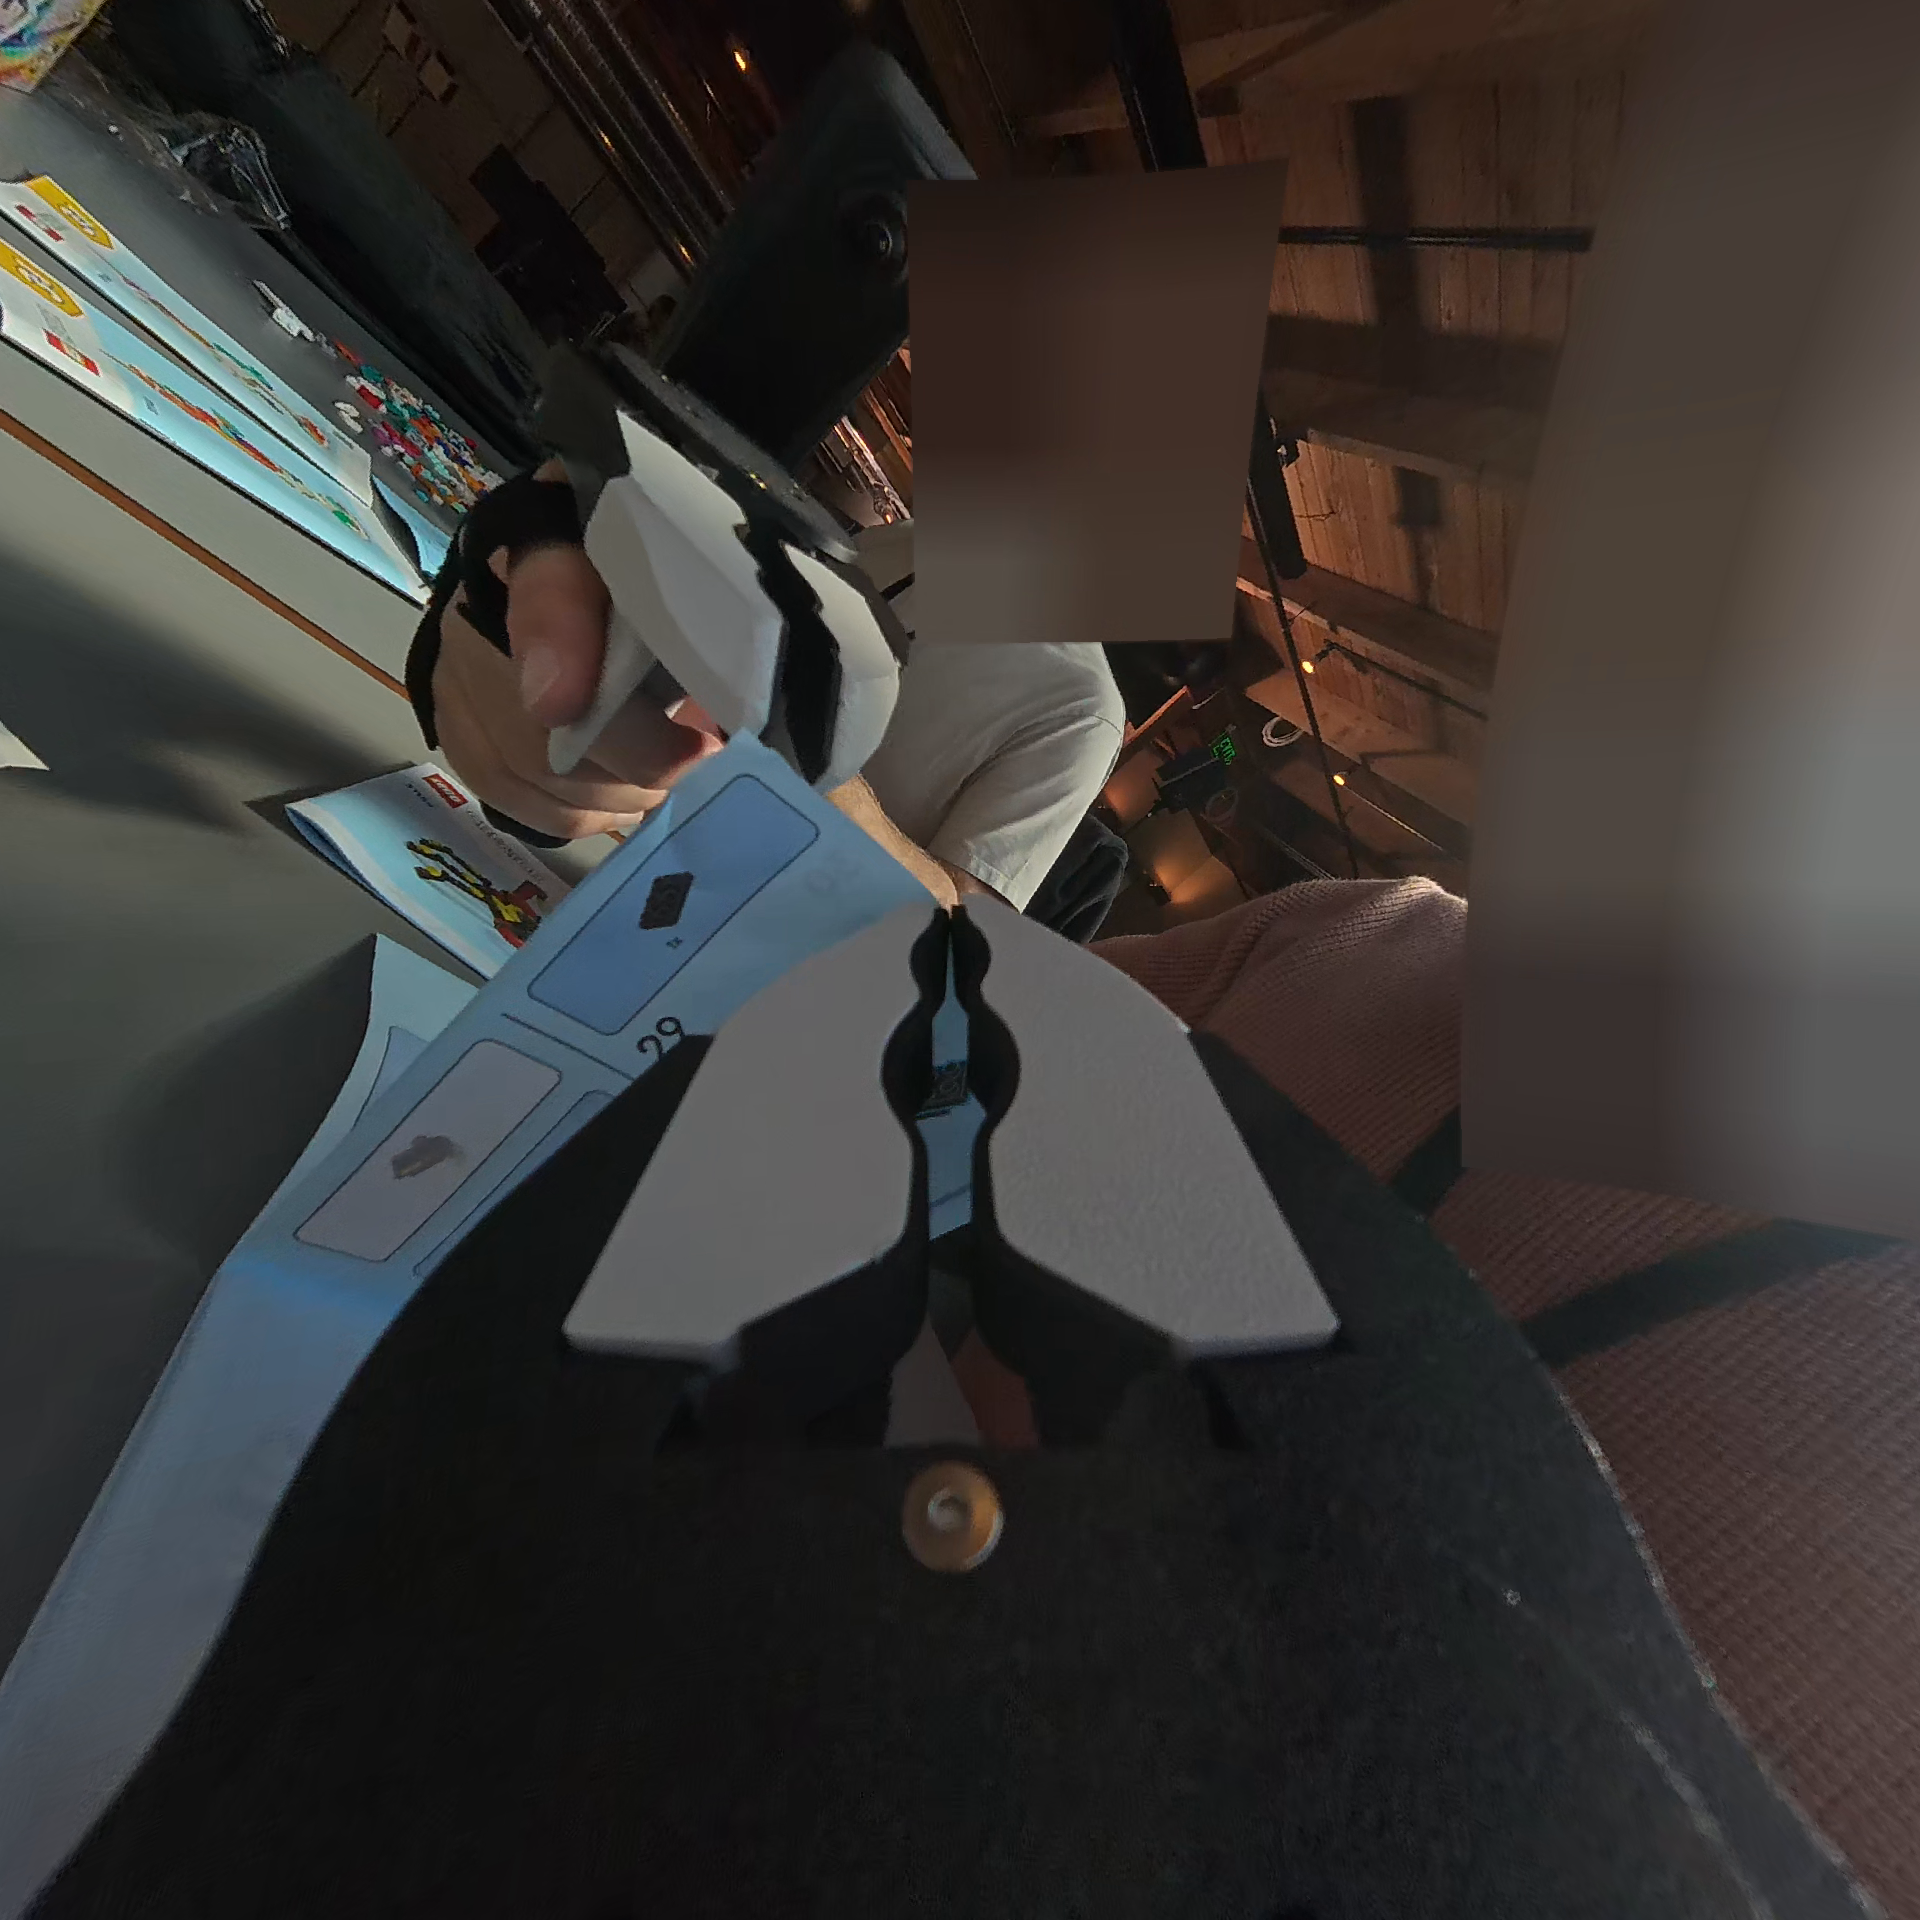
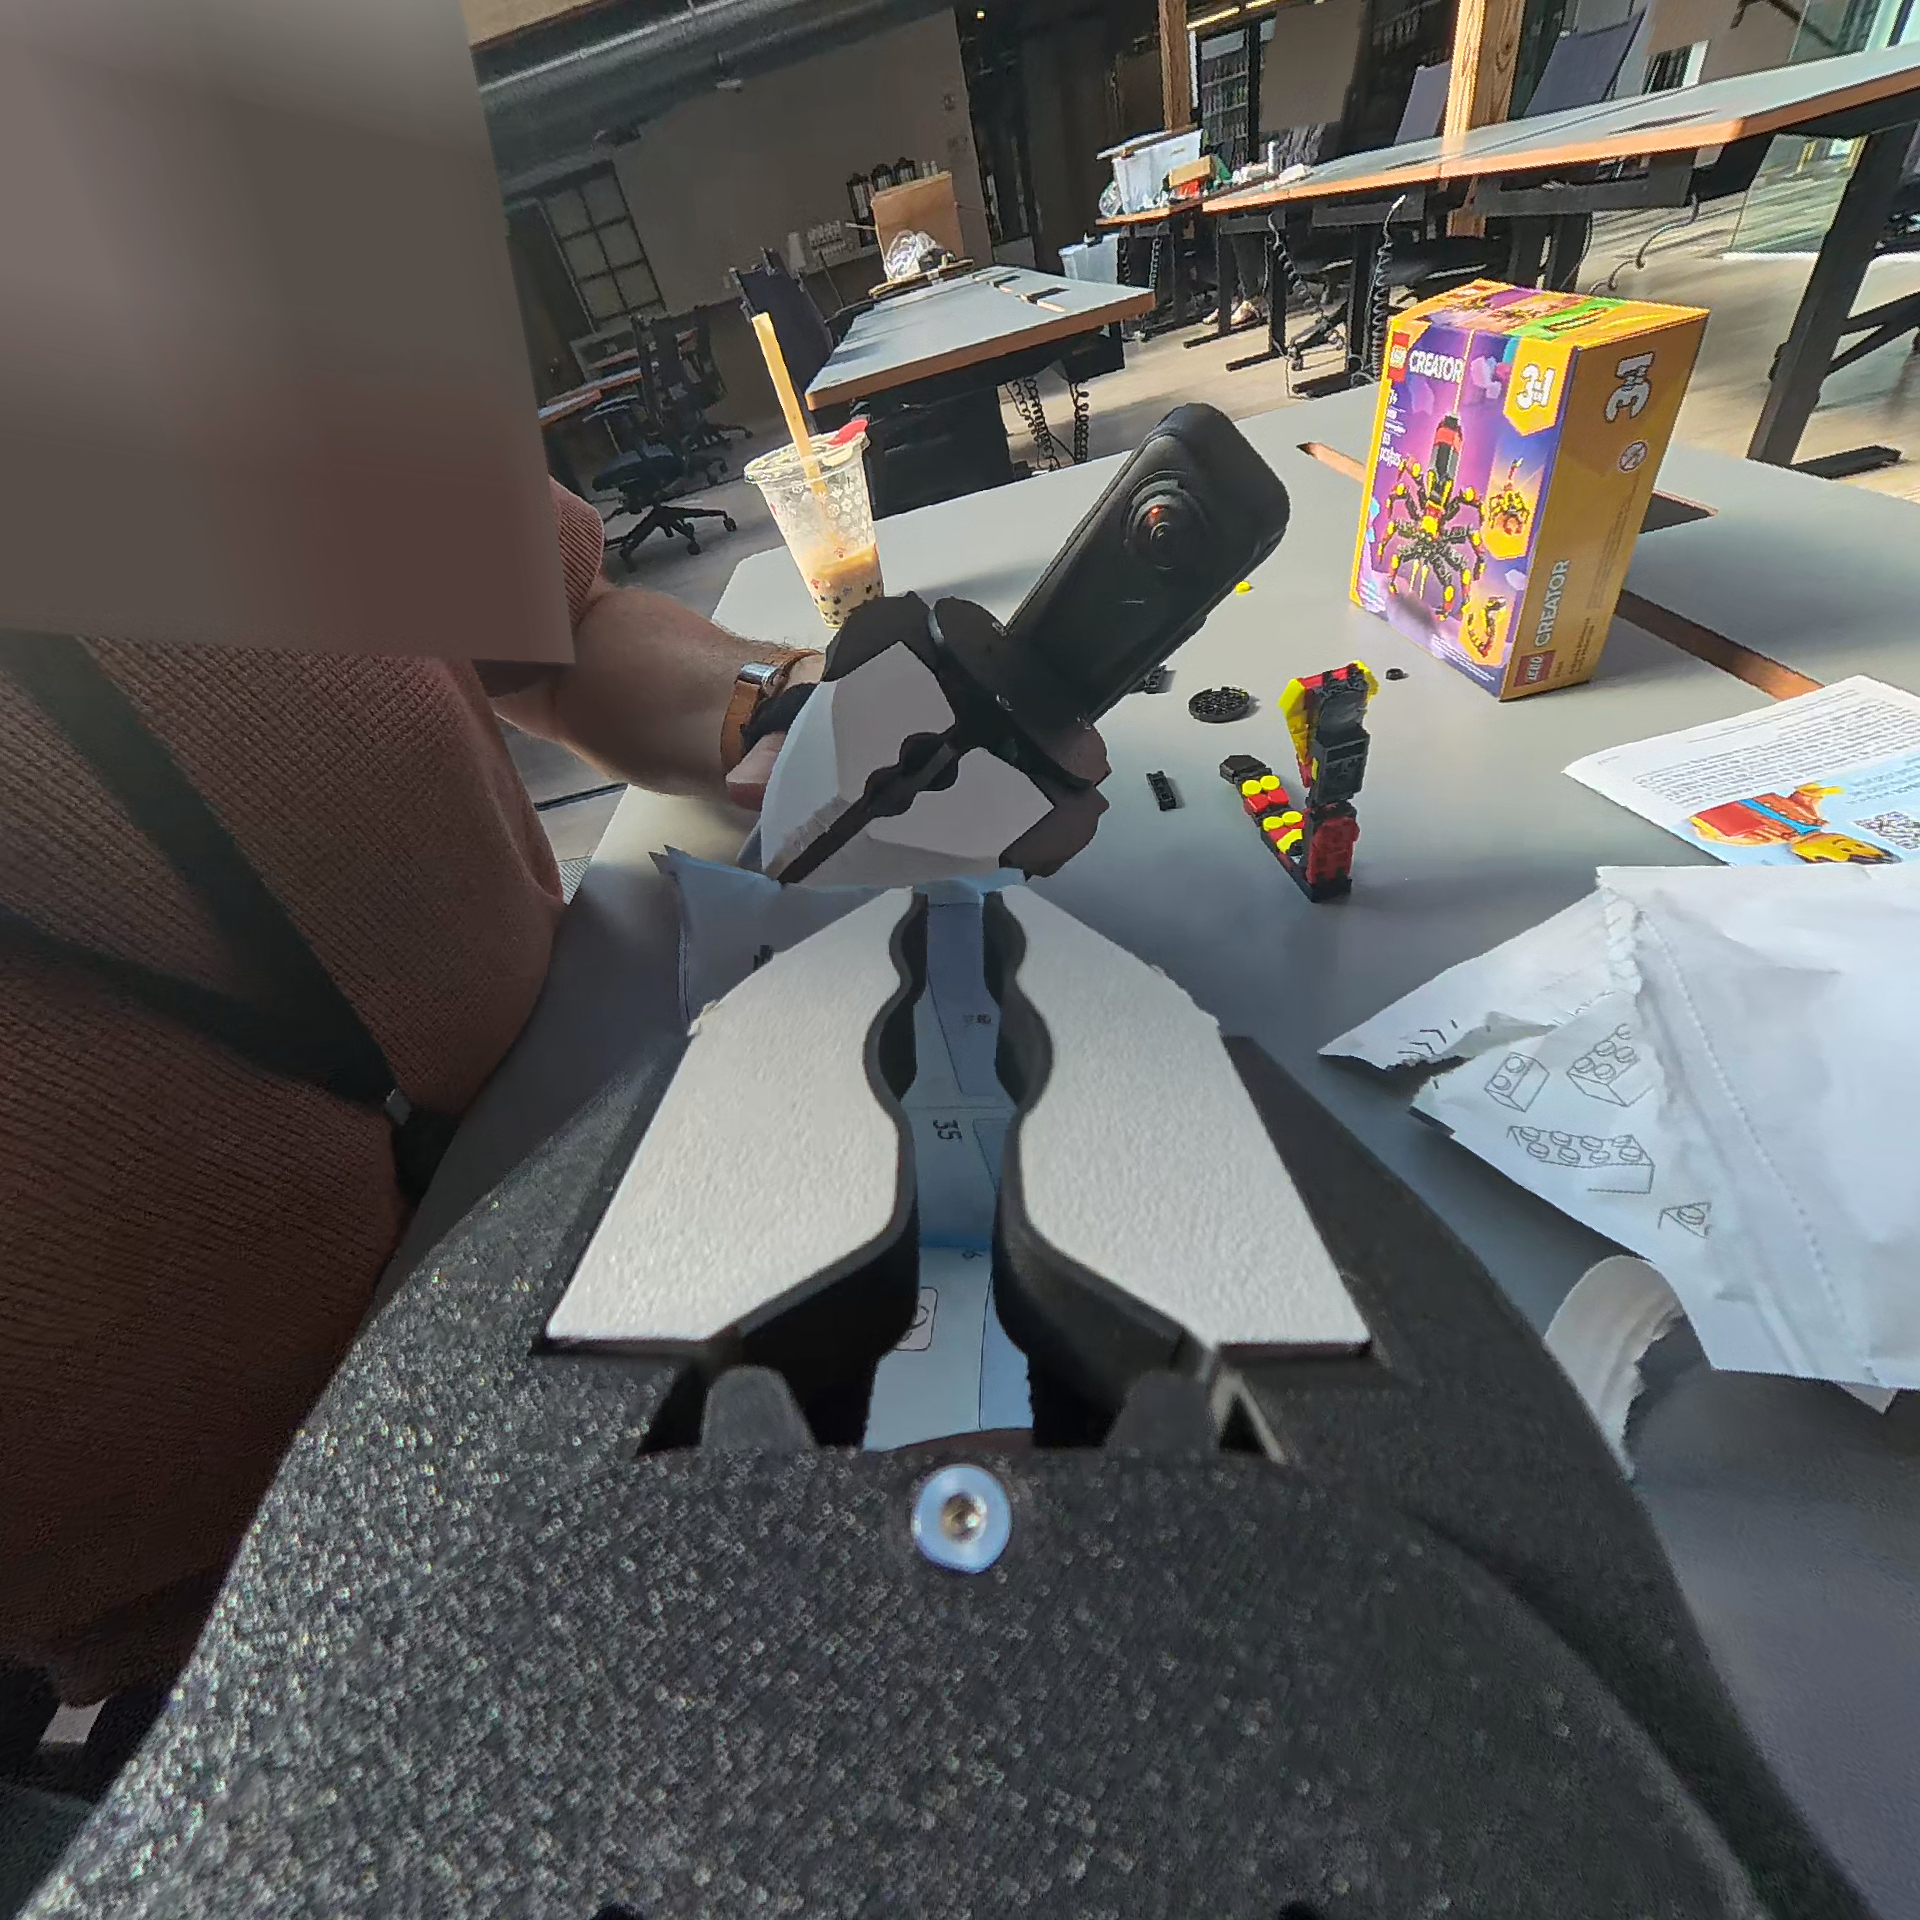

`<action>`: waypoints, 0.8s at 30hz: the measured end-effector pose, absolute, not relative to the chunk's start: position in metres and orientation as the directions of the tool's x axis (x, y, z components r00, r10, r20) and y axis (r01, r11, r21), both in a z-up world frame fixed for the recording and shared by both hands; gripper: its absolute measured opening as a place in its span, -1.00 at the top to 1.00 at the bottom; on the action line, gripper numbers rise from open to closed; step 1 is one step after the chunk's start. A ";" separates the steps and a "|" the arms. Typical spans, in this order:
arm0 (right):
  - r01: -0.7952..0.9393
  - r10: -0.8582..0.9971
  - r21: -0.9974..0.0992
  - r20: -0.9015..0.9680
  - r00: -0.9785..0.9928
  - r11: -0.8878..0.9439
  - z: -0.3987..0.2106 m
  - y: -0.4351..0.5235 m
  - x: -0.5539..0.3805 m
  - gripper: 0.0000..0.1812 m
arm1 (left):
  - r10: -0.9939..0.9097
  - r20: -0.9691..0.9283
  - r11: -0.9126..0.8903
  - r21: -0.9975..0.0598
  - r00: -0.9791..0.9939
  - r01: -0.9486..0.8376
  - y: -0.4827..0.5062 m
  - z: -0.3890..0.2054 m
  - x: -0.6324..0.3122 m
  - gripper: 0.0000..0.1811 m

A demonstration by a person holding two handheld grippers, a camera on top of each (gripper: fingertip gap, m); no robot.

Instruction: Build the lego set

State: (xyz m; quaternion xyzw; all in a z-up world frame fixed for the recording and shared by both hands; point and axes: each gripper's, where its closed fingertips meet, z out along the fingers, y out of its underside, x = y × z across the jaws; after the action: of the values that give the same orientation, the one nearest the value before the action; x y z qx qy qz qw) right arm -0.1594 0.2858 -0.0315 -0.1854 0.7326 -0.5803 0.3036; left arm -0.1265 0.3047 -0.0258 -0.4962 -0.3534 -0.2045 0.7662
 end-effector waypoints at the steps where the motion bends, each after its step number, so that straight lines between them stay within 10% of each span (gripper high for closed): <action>1: 0.084 -0.621 -0.963 -0.231 -0.749 0.256 -0.031 0.286 -0.160 0.93 | 0.036 0.745 0.426 -0.615 0.666 0.664 0.304 -0.025 -0.127 1.00; 24: -0.018 -0.614 -0.982 -0.103 -0.783 0.189 -0.033 0.279 -0.166 0.97 | 0.027 0.747 0.415 -0.613 0.664 0.672 0.307 -0.027 -0.126 1.00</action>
State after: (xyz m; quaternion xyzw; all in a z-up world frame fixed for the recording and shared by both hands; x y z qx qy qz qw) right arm -0.1658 0.2790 -0.0326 -0.2166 0.7297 -0.5990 0.2485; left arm -0.1260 0.3072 -0.0267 -0.4978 -0.3511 -0.2112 0.7644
